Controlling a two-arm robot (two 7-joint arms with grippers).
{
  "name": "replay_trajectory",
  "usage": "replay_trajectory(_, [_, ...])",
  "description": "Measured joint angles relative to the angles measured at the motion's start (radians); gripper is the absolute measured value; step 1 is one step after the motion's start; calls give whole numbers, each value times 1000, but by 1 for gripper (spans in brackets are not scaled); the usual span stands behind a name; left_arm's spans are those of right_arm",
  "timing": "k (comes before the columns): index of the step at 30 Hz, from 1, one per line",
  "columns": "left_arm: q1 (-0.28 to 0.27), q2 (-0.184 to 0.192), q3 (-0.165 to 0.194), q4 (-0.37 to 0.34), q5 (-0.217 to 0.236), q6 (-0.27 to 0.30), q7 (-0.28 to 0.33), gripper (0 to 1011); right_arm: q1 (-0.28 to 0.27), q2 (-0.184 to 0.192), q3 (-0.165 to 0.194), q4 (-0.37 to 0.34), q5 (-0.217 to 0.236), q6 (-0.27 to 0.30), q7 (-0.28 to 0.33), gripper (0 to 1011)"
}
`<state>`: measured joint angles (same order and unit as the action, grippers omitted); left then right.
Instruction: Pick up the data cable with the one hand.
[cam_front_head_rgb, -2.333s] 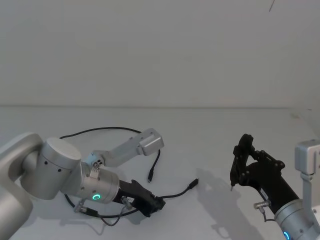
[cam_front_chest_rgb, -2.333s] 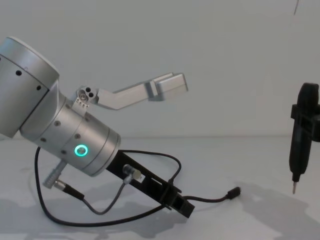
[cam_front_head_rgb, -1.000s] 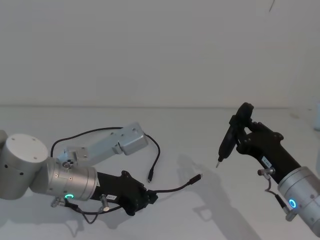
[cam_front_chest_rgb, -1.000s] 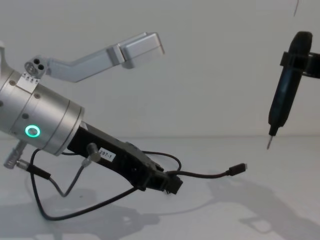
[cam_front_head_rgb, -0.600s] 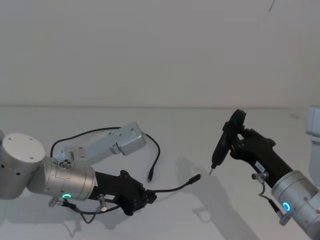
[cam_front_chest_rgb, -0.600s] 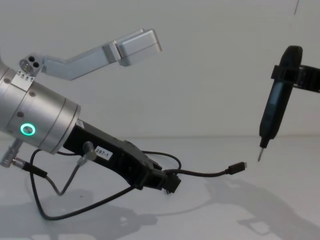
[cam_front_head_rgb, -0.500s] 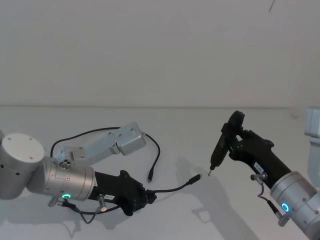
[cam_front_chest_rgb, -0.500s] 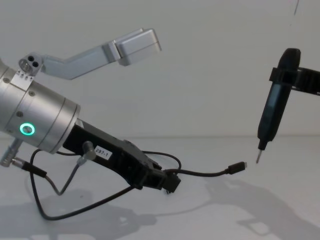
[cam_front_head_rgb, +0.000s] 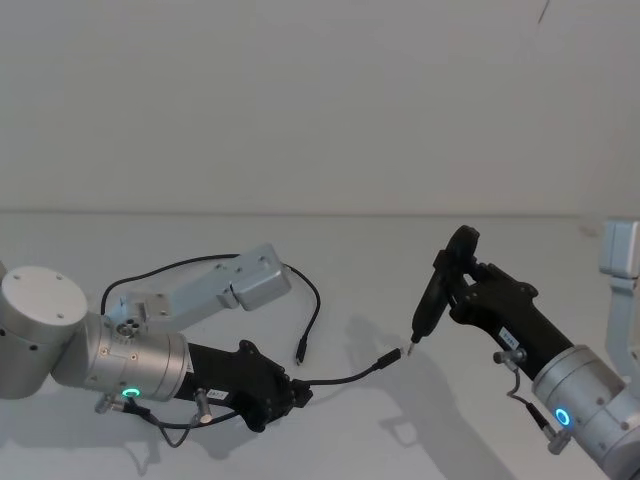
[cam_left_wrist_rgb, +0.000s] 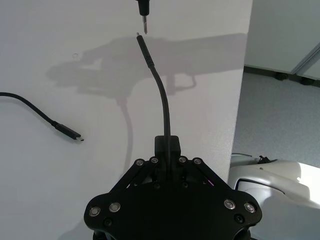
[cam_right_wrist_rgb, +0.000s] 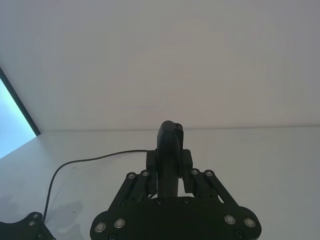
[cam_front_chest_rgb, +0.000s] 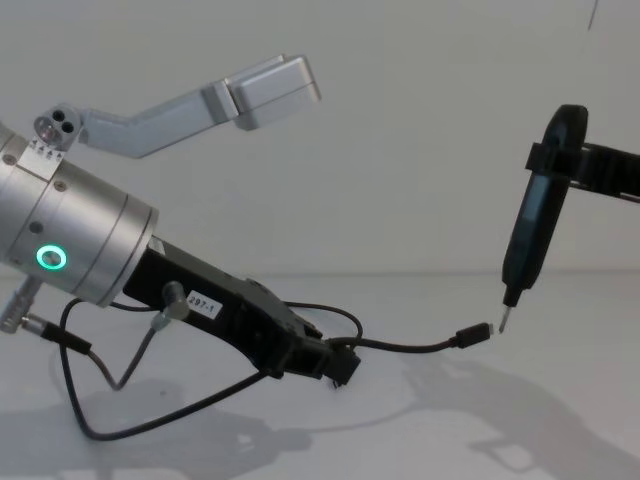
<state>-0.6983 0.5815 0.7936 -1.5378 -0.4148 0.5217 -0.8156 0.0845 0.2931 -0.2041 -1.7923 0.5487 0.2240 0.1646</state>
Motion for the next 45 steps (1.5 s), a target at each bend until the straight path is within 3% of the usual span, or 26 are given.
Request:
replay_trajectory(24, [0,2,0,-1,0,-2,-1,40,21,12,-26,44,8,-33,3,279])
replay_trajectory(45, [0,2,0,-1,0,-1,-1,40,18,26,-32,34,11,-49,3,279])
